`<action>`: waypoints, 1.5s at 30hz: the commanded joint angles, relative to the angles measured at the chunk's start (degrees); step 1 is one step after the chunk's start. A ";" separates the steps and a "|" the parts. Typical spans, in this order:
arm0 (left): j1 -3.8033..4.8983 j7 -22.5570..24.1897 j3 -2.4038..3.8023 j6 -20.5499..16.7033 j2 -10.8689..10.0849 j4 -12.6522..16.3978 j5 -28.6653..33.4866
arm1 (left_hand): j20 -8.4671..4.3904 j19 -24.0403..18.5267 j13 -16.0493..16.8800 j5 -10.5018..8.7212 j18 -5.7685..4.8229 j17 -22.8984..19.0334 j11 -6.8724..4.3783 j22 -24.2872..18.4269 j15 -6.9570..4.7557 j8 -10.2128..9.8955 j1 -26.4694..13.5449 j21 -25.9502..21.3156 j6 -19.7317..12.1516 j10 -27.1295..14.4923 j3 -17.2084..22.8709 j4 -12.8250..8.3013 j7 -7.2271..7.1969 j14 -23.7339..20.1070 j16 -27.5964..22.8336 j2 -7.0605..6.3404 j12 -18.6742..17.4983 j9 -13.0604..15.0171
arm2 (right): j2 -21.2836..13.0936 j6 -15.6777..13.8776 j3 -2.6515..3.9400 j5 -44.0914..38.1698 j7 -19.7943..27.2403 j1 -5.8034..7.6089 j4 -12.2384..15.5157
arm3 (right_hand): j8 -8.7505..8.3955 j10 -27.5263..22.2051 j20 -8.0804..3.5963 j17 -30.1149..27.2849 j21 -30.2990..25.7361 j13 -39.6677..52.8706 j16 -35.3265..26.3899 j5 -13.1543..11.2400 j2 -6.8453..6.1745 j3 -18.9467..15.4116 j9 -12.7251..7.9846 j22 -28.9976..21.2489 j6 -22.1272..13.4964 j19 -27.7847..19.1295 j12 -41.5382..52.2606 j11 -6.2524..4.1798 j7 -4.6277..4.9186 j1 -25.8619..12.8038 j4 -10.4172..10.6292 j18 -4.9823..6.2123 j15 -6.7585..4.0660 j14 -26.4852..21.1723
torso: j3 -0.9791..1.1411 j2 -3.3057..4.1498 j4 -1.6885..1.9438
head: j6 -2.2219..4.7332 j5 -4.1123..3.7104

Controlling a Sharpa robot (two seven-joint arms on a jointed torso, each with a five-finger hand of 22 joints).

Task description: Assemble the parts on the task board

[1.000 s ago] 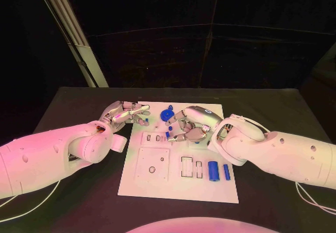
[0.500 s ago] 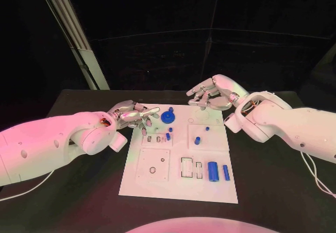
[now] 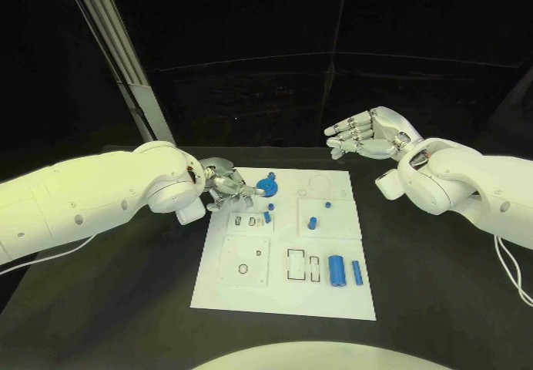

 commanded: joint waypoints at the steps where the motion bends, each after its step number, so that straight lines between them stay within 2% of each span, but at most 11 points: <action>1: 0.69 -6.46 -1.20 3.81 1.79 -1.56 -5.21 | -0.06 0.30 2.56 -0.38 -1.06 12.91 -0.17 2.48 -0.60 2.37 -0.17 1.90 -0.62 0.79 -1.20 -0.02 -0.39 5.46 0.57 0.37 2.61 1.28 | 0.36 1.03 0.03 3.29 1.92 0.13 -0.45 | -0.11 0.20 0.11 -0.50 -1.14 -0.51 -1.13 0.74 -0.25 0.23 -0.05 -0.77 -0.12 0.72 -0.56 0.27 0.48 -0.76 -0.25 0.71 0.10 0.58 | 0.23 -0.42 -0.05 | -0.02 0.37; 3: 1.13 -6.87 -1.93 3.45 3.07 -2.56 -5.50 | -0.15 0.29 3.60 -0.38 -1.12 13.21 -0.41 3.28 -0.63 3.45 0.27 2.54 -0.82 1.16 -1.63 -0.07 -0.48 5.52 0.76 0.39 3.63 1.87 | 0.48 0.90 0.03 3.36 1.93 0.14 -0.62 | -0.12 0.02 0.20 -0.76 -1.76 -0.58 -1.73 1.02 -0.35 0.14 -0.06 -1.18 -0.28 0.97 -0.81 0.46 0.72 -1.01 -0.26 0.72 0.24 0.70 | 0.19 -0.31 -0.10 | 0.17 0.40; 6: 1.54 -7.49 -2.58 3.57 4.67 -3.73 -5.75 | -0.32 0.45 5.38 -0.41 -1.38 14.01 -0.68 5.50 -0.84 5.82 0.49 4.17 -1.34 1.78 -2.90 0.00 -0.81 5.69 1.27 0.29 5.42 3.25 | 0.64 0.68 0.03 3.35 1.93 0.14 -0.85 | -0.13 -0.16 0.31 -1.03 -2.41 -0.59 -2.35 1.31 -0.50 0.01 -0.06 -1.61 -0.42 1.21 -1.03 0.57 0.88 -1.23 -0.33 0.70 0.38 0.79 | 0.11 -0.19 -0.10 | 0.16 0.36; 10: 1.77 -8.51 -2.95 5.24 6.66 -5.36 -5.89 | -0.50 0.65 7.07 -0.41 -1.64 14.78 -0.94 7.58 -1.04 8.06 0.21 5.67 -2.08 2.48 -4.36 0.04 -1.11 5.86 1.74 0.24 7.04 4.69 | 0.84 0.35 0.02 2.95 1.96 0.14 -1.22 | -0.14 -0.42 0.45 -1.30 -3.09 -0.59 -2.97 1.46 -0.72 -0.19 -0.07 -2.05 -0.63 1.38 -1.25 0.70 1.00 -1.37 -0.52 0.69 0.52 0.81 | 0.12 -0.16 -0.03 | 0.11 0.50; 13: 1.85 -9.11 -3.07 6.68 7.98 -6.66 -5.94 | -0.53 0.68 7.27 -0.45 -1.70 14.88 -0.97 8.04 -1.07 8.55 0.00 5.99 -2.36 2.52 -4.80 0.07 -1.14 5.89 1.80 0.23 7.27 5.03 | 1.03 0.13 0.02 2.82 2.04 0.14 -1.52 | -0.15 -0.51 0.49 -1.39 -3.30 -0.59 -3.15 1.51 -0.76 -0.24 -0.07 -2.18 -0.70 1.42 -1.31 0.75 1.03 -1.39 -0.60 0.68 0.56 0.79 | 0.19 -0.14 -0.06 | 0.10 0.74; 16: 1.88 -9.36 -3.18 7.57 9.33 -8.12 -5.96 | -0.54 0.68 7.37 -0.46 -1.72 14.92 -0.98 8.23 -1.08 8.75 -0.05 6.13 -2.52 2.53 -4.97 0.06 -1.15 5.90 1.82 0.25 7.37 5.18 | 1.25 -0.08 0.02 2.75 2.14 0.14 -1.78 | -0.16 -0.63 0.54 -1.49 -3.56 -0.59 -3.37 1.58 -0.80 -0.28 -0.08 -2.34 -0.79 1.46 -1.39 0.81 1.07 -1.40 -0.70 0.68 0.62 0.76 | 0.09 -0.08 -0.07 | 0.04 0.78; 21: 1.89 -9.20 -3.28 7.97 11.01 -9.64 -5.98 | -0.56 0.73 7.72 -0.44 -1.79 15.04 -1.01 8.72 -1.10 9.21 0.33 6.47 -2.77 2.65 -5.11 -0.09 -1.19 5.92 1.89 0.40 7.71 5.50 | 1.51 -0.55 0.02 2.70 2.43 0.14 -1.64 | -0.20 -1.14 0.68 -1.80 -4.27 -0.60 -3.97 1.85 -0.86 -0.40 -0.10 -2.79 -1.25 1.60 -1.67 1.02 1.29 -1.41 -1.03 0.67 0.80 0.69 | 0.07 0.00 -0.08 | -0.01 0.78; 24: 1.89 -9.29 -3.30 8.42 11.74 -10.22 -5.98 | -0.57 0.73 7.85 -0.42 -1.81 15.05 -1.03 8.90 -1.12 9.46 0.61 6.60 -2.89 2.70 -5.15 -0.16 -1.21 5.93 1.89 0.47 7.84 5.67 | 1.67 -0.76 0.02 2.69 2.55 0.14 -1.58 | -0.19 -1.45 0.79 -2.00 -4.69 -0.59 -4.32 2.07 -0.90 -0.49 -0.10 -3.05 -1.50 1.66 -1.81 1.16 1.40 -1.47 -1.24 0.66 0.92 0.60 | 0.14 -0.06 -0.11 | -0.14 0.72; 34: 1.84 -10.31 -3.32 10.75 13.76 -12.19 -5.98 | -0.61 0.77 8.22 -0.35 -1.92 15.05 -1.09 9.84 -1.16 10.42 1.98 7.24 -3.49 2.78 -4.70 -0.45 -1.27 5.93 1.89 1.02 8.27 6.36 | 2.18 -1.07 0.01 2.68 2.71 0.14 -1.75 | -0.19 -1.98 0.96 -2.34 -5.41 -0.58 -4.89 2.50 -0.91 -0.65 -0.10 -3.49 -1.92 1.74 -2.00 1.37 1.59 -1.57 -1.63 0.64 1.12 0.42 | 0.08 0.02 -0.06 | -0.39 0.63; 45: 1.72 -10.65 -3.45 11.65 15.91 -14.13 -5.99 | -0.68 0.89 8.49 -0.33 -2.05 15.05 -1.25 10.88 -1.27 11.63 2.72 7.92 -3.55 2.94 -3.96 -0.53 -1.48 5.93 1.89 1.18 8.64 7.20 | 2.47 -1.03 0.01 2.68 2.81 0.13 -1.89 | -0.18 -2.17 1.04 -2.49 -5.73 -0.57 -5.14 2.67 -0.85 -0.71 -0.10 -3.68 -2.12 1.78 -2.04 1.45 1.67 -1.63 -1.80 0.64 1.20 0.33 | 0.09 0.08 -0.04 | -0.59 0.72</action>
